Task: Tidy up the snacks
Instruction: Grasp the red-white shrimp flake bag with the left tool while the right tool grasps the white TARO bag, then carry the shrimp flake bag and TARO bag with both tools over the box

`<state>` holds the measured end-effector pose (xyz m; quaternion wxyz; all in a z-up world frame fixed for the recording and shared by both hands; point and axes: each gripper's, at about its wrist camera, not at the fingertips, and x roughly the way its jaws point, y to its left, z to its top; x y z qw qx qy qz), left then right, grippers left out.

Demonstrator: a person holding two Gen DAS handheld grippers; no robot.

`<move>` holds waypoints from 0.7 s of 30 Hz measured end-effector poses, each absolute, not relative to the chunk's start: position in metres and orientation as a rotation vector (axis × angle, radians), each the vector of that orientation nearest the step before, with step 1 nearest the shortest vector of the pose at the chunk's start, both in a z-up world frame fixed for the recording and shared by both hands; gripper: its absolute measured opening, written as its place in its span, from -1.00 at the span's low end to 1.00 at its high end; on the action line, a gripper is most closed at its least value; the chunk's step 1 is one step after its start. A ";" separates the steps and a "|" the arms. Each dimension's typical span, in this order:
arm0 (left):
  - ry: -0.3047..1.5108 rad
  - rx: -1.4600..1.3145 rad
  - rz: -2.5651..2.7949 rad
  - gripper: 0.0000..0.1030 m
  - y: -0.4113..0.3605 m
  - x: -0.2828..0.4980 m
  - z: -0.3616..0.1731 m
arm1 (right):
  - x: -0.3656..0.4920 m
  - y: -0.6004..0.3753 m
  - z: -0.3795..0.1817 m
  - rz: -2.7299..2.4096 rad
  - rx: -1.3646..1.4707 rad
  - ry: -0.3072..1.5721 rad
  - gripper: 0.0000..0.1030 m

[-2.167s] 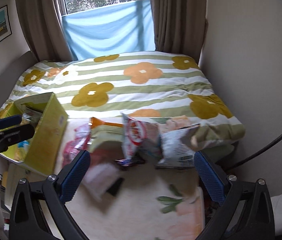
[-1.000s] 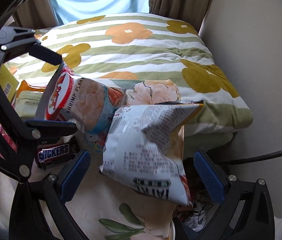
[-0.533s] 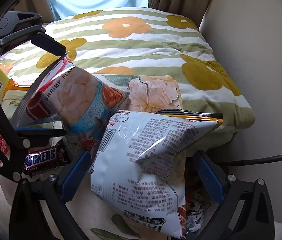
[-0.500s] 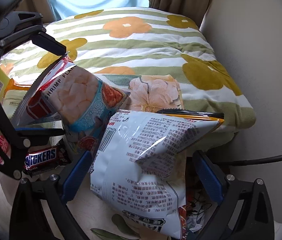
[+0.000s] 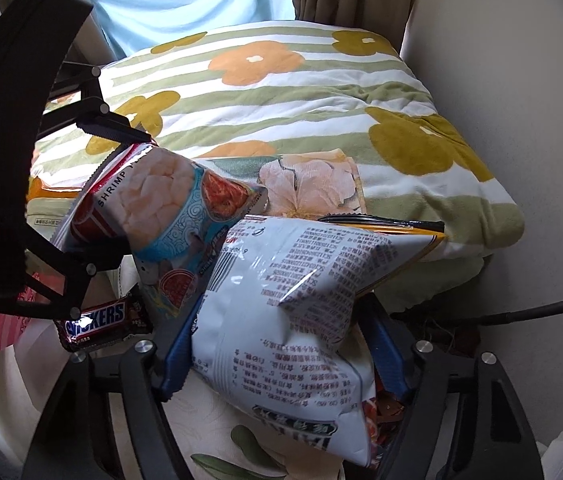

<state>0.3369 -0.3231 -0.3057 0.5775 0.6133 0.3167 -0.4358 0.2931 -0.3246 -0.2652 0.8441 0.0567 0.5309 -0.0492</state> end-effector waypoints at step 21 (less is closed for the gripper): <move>0.678 1.337 -0.902 0.22 -0.304 0.320 -0.263 | 0.275 -0.336 -0.212 -0.106 0.210 0.981 -0.02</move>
